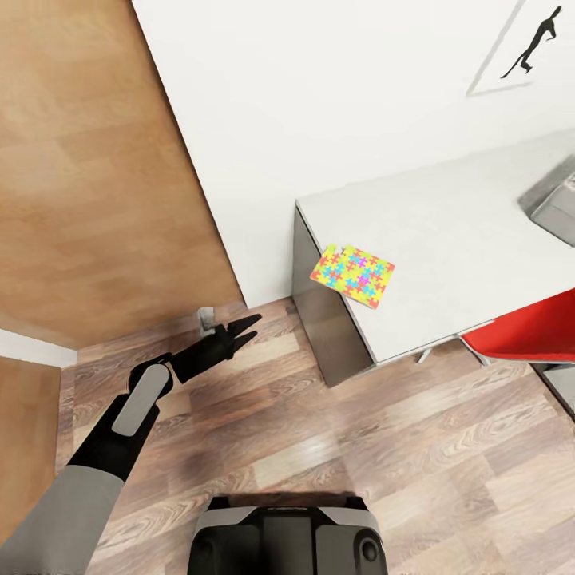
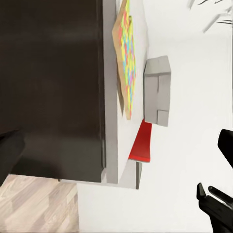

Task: Put all the toys in the child's room - the three board games (two on the bed and one on the table), the two jigsaw puzzles on the table, and the tennis ball on the table - inside the toy box on the table in the child's room.

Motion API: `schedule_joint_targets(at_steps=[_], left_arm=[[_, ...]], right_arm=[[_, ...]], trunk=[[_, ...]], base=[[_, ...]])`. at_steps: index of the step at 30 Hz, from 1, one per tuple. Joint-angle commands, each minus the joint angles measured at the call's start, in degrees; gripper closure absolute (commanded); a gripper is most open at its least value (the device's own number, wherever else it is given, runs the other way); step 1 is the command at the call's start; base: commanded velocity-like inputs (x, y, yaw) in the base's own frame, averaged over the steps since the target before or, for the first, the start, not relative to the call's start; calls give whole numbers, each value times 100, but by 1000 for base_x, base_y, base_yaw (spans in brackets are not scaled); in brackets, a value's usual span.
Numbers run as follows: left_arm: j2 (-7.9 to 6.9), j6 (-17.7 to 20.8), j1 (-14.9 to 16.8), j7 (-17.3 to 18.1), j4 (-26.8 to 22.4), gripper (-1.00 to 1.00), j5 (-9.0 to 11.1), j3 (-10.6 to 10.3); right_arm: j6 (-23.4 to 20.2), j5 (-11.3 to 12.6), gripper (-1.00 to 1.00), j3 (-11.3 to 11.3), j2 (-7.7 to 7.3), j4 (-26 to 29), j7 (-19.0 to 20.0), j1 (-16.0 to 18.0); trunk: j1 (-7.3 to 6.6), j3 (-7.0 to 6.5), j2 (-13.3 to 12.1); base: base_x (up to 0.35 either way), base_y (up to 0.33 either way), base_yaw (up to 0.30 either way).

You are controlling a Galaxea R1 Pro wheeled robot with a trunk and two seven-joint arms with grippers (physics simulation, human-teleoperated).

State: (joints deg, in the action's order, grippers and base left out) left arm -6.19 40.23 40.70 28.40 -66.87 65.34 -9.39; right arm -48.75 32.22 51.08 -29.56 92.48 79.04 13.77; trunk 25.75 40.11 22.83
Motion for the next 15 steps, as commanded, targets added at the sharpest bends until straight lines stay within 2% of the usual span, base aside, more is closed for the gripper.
schedule_joint_targets(at_steps=[1, 6, 15], left_arm=[[-5, 26, 2, -2, 0, -100, 34, -5], [-5, 27, 62, 142, 56, -100, 12, -50], [-8, 22, 113, 191, 81, -100, -5, -73]], right_arm=[[-48, 9, -100, 0, -1, 0, 9, 6], [-44, -2, -100, -58, 1, -1, 0, 15], [-40, -10, -100, -186, 5, -2, -30, 23]], trunk=[[3, 4, 9], [3, -8, 9], [3, -25, 9]], base=[[0, 0, -253], [0, 0, -258], [0, 0, -252]])
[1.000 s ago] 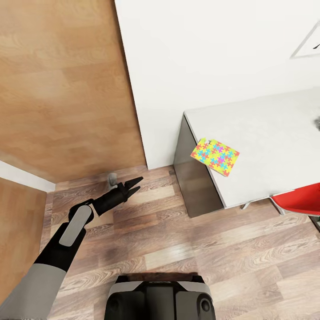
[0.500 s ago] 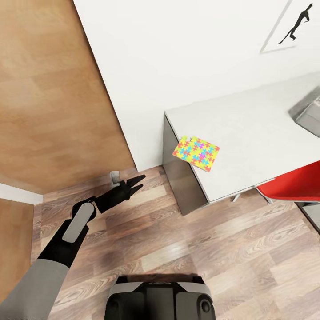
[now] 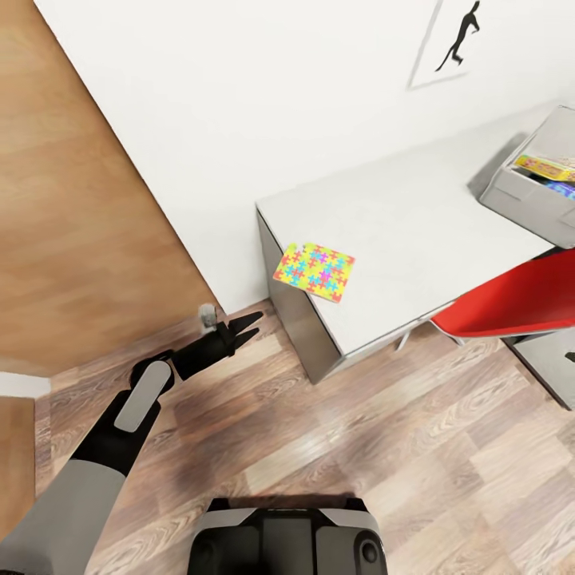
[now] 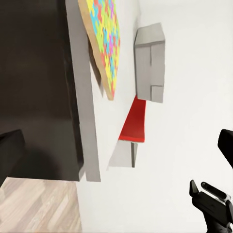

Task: Put all the toys in the child's room - the three board games (two on the bed and one on the table), the two jigsaw puzzles on the table, and the tennis ball on the table - inside the toy box on the table in the child's room.

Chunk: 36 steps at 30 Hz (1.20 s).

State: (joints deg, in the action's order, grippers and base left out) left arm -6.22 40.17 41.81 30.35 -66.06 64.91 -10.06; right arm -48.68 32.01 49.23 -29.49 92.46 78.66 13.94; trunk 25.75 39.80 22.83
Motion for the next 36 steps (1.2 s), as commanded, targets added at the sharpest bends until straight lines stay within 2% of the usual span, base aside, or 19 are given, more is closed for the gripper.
schedule_joint_targets(at_steps=[1, 14, 26, 30, 36], left_arm=[[-6, 22, 4, -4, 2, -100, 34, -9], [-51, -45, -18, -27, -9, -100, 22, -3], [-74, -75, -31, -25, -45, -100, 9, -6], [-75, -83, -31, -20, -55, -100, -37, -11], [-54, -91, -36, -6, -66, -100, -238, -10]], right_arm=[[-47, 10, -100, -25, 0, 0, -6, 7], [-24, 7, -100, -277, 11, 0, -179, 23], [7, 7, -100, -348, 13, 0, -270, 28], [26, 7, -100, -354, 13, 0, -277, 29], [46, 7, -100, -363, 19, 0, -255, 29]], trunk=[[3, 5, 9], [3, 0, 9], [3, 0, 9], [3, -1, 9], [3, -1, 9]], base=[[0, 0, -169], [0, 0, -69], [63, 84, -12], [203, 174, -3], [248, 188, -2]])
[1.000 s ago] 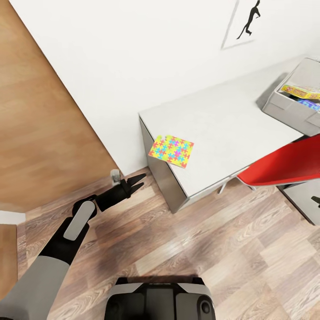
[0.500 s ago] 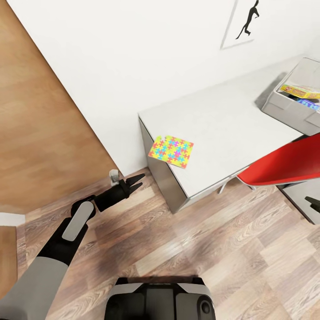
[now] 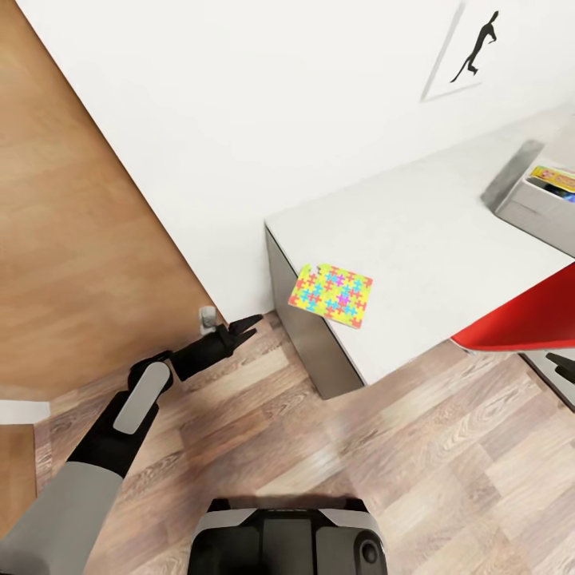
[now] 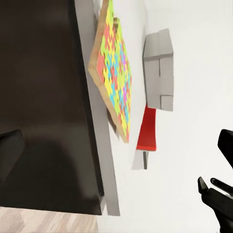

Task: Put all the toys in the child's room - the three board games (two on the bed and one on the table), the two jigsaw puzzles on the table, and the tennis ball on the table - inside the toy box on the table in the child's room.

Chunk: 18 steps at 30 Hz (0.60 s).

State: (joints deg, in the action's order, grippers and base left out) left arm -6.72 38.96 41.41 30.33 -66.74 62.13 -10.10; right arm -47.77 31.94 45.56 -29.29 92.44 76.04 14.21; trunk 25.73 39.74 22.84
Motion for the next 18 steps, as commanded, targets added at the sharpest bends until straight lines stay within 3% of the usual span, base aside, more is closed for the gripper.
schedule_joint_targets(at_steps=[1, 9, 18], left_arm=[[5, 28, 3, -2, 0, -100, -12, -8], [41, 25, 5, -1, 1, -100, -164, -14], [155, 24, 7, 5, 21, -100, -242, -17]], right_arm=[[-42, 14, -100, 2, 1, 2, 11, 2], [-34, 18, -100, -2, 6, 4, 28, 0], [-33, 20, -100, -3, 10, 3, 38, -5]], trunk=[[6, 6, 8], [6, 6, 8], [6, 6, 8]], base=[[267, 189, -1], [269, 159, -1], [119, 63, 0]])
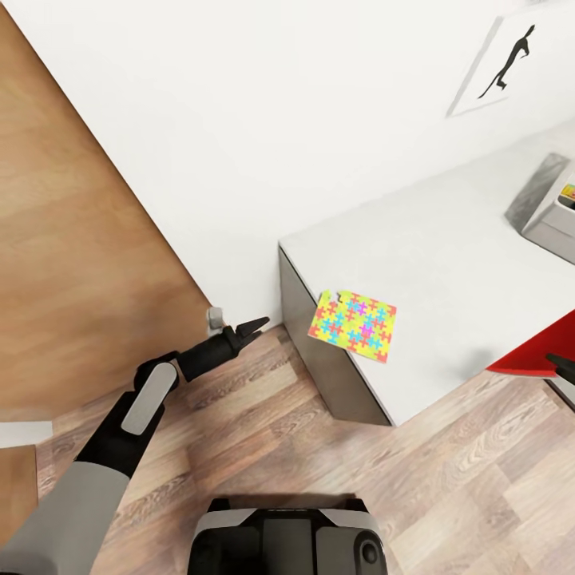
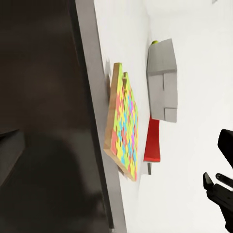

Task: Put all the toys in the child's room - the three board games (two on the bed and one on the table), the two jigsaw puzzles on the table, and the tennis ball on the table - inside the toy box on the table in the child's room.

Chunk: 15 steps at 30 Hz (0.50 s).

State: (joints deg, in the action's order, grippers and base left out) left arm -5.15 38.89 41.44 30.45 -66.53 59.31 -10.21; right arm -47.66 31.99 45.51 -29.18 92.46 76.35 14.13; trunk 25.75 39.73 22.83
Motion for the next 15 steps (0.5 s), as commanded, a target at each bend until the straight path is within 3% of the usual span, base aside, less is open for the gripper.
schedule_joint_targets(at_steps=[1, 7, 15], left_arm=[[30, 31, 2, -6, 13, -100, 24, -6], [107, 26, -1, -5, 53, -100, -55, -7], [218, -149, -2, 21, 197, -100, -205, -10]], right_arm=[[-46, 15, -100, 2, -1, 0, 8, 3], [-48, 16, -100, 2, 3, 0, 10, 2], [-50, 15, -100, 2, 16, 2, 11, 2]], trunk=[[4, 6, 9], [4, 6, 9], [4, 6, 9]], base=[[49, 26, 0], [33, 18, -38], [13, 7, -160]])
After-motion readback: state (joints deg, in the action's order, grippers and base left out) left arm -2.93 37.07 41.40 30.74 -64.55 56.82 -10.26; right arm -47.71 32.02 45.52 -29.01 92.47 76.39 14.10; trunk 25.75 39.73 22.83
